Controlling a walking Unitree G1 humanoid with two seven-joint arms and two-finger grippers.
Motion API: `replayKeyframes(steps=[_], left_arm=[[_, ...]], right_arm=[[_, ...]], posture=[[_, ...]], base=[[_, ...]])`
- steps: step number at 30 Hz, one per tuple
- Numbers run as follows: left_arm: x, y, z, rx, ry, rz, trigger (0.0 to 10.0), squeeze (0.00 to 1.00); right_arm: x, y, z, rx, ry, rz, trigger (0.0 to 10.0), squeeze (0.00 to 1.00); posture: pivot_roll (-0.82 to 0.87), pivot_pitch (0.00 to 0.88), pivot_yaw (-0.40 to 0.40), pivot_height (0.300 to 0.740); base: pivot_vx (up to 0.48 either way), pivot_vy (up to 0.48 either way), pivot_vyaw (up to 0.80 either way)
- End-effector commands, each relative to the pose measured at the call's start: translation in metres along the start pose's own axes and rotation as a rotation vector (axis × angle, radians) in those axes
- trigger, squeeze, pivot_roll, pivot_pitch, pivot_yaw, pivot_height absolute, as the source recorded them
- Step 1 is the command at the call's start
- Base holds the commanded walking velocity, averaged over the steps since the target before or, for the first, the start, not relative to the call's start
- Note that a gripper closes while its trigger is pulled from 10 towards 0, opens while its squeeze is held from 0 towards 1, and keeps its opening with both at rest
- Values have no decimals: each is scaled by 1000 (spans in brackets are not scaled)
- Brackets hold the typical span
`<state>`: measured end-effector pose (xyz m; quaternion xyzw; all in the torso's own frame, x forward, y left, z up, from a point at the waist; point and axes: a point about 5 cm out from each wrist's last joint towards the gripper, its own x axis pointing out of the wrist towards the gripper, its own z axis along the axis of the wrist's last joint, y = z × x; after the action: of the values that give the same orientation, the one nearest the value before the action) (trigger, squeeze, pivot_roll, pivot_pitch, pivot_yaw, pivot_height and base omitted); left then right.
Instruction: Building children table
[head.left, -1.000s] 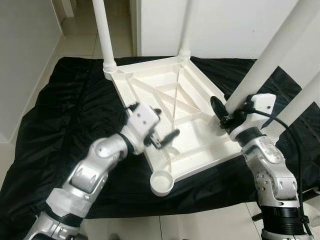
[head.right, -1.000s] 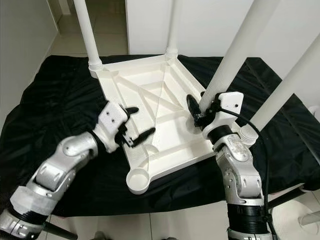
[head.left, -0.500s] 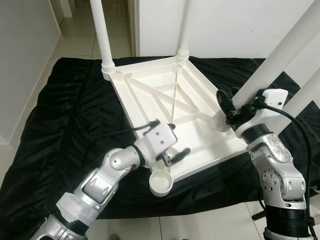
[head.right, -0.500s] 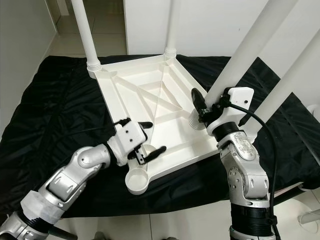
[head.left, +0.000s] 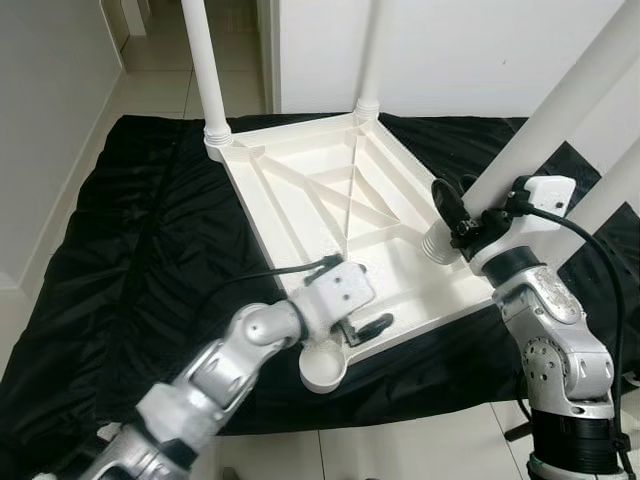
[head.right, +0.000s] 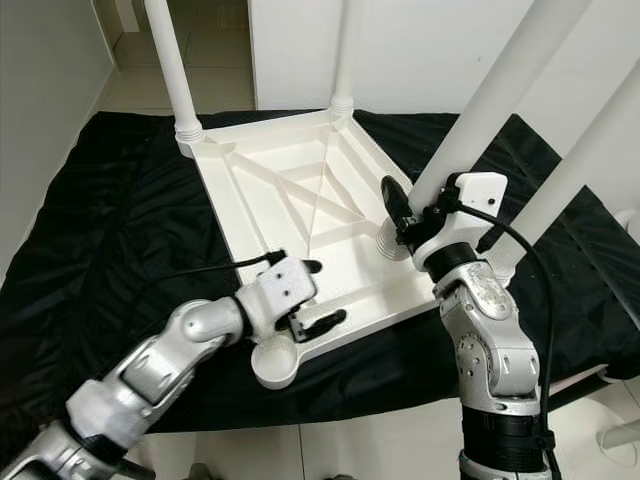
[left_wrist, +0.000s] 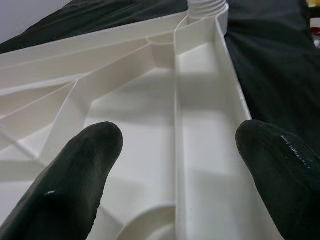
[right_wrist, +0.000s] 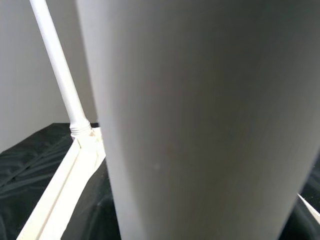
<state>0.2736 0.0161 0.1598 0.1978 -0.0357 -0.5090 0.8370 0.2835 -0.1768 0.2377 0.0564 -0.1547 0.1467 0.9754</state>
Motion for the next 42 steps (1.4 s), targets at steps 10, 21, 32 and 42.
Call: replayKeyframes(steps=[10,21,32,42], left_arm=[[24,-5,-2,-132,90,71,10000,0],[47,4,10,-224,90,153,10000,0],[69,-3,16,-292,147,159,10000,0],[78,-19,10,-368,229,125,10000,0]], right_arm=[[5,9,10,18,-45,-10,10000,0],[10,14,10,31,-57,-33,10000,0],[22,20,20,58,-137,-82,10000,0],[31,22,31,63,-215,-117,10000,0]], posture=[[-61,38,-16,740],[-75,18,-16,740],[-80,8,-12,740],[-76,7,-4,740]], base=[[0,0,0],[0,0,0],[0,0,0],[0,0,0]])
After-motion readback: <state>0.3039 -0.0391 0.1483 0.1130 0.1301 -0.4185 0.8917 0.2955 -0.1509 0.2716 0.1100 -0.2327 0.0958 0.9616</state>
